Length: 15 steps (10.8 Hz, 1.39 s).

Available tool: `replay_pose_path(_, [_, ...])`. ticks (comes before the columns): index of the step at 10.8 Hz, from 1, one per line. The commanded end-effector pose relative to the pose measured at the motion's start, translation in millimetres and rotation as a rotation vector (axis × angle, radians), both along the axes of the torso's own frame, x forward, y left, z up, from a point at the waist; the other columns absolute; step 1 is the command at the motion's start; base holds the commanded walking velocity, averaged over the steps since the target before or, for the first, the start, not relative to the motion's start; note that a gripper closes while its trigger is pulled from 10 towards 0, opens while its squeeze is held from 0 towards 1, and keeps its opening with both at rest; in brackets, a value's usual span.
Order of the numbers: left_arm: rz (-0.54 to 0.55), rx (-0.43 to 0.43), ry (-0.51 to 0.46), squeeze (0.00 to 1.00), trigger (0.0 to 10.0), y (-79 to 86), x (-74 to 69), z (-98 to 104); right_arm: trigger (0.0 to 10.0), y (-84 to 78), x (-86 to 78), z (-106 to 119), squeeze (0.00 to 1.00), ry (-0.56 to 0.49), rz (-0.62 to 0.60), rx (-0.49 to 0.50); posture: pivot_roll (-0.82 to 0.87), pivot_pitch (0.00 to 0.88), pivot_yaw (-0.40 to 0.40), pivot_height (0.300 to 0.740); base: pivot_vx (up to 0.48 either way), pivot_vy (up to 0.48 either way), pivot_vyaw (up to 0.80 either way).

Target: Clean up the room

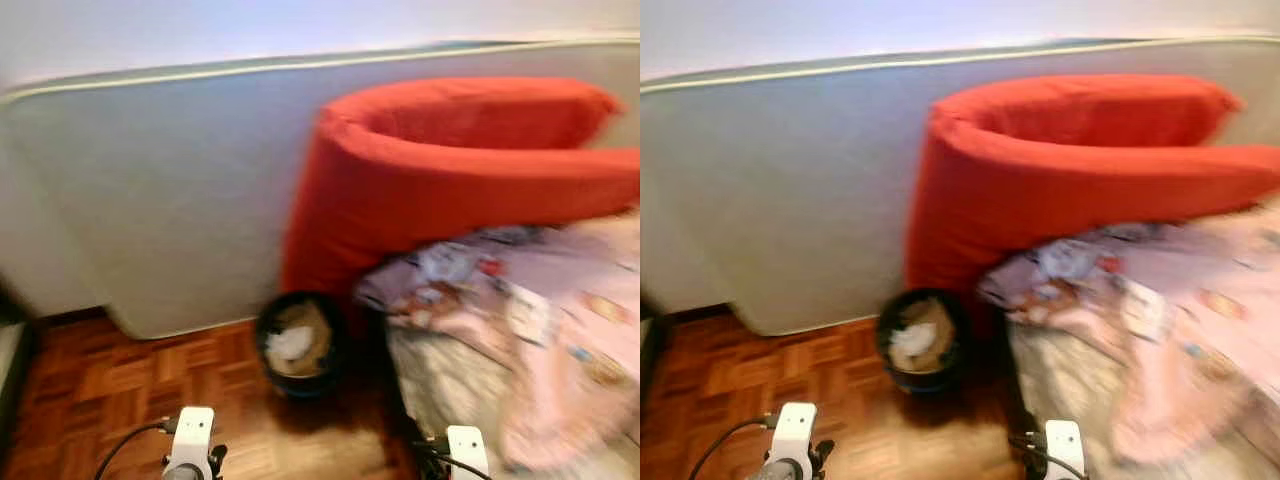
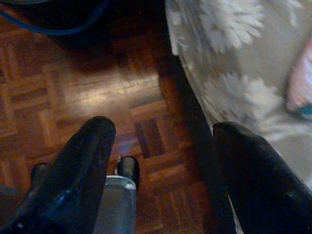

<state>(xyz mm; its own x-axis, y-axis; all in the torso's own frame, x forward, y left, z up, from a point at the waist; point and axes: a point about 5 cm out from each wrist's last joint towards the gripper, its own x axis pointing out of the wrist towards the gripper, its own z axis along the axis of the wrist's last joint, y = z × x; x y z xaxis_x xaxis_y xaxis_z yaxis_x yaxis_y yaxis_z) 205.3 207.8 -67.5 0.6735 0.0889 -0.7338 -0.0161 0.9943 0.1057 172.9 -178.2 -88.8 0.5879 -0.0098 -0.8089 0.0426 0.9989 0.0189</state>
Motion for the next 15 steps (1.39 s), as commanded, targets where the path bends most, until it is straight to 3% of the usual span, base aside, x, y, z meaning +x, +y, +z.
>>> replay_pose_path(1, [0.002, 0.011, 0.011, 0.00, 10.0, 2.1, -2.1, -1.0, 10.0, 0.4, -0.9, -0.6, 0.00, 0.005, -0.020, 0.007, 0.13, 0.000, -0.017, 0.740, 0.000, 0.000, -0.77])
replay_pose_path(6, [0.001, 0.017, 0.034, 0.00, 10.0, 0.0, -6.8, -4.3, 10.0, -1.6, -2.1, -0.9, 0.00, 0.011, -0.009, 0.002, 0.12, 0.000, -0.028, 0.740, 0.000, 0.000, -0.77])
replay_pose_path(10, [-0.029, 0.019, 0.047, 0.00, 10.0, -10.6, -10.6, -8.0, 10.0, -21.4, -8.4, -0.7, 0.00, 0.005, -0.079, -0.014, 0.04, 0.039, -0.026, 0.740, 0.000, 0.000, -0.77])
replay_pose_path(12, [-0.020, 0.037, 0.052, 0.00, 10.0, -1.1, -14.0, -8.1, 10.0, -23.0, -15.9, -3.5, 0.00, 0.016, -0.125, -0.001, 0.04, 0.060, -0.028, 0.740, 0.000, 0.000, -0.77])
replay_pose_path(15, [0.044, 0.059, 0.011, 0.00, 10.0, 19.0, -11.4, -1.7, 10.0, -3.0, -12.6, -4.9, 0.00, 0.017, -0.100, 0.034, 0.14, 0.064, -0.016, 0.740, 0.000, 0.000, -0.77])
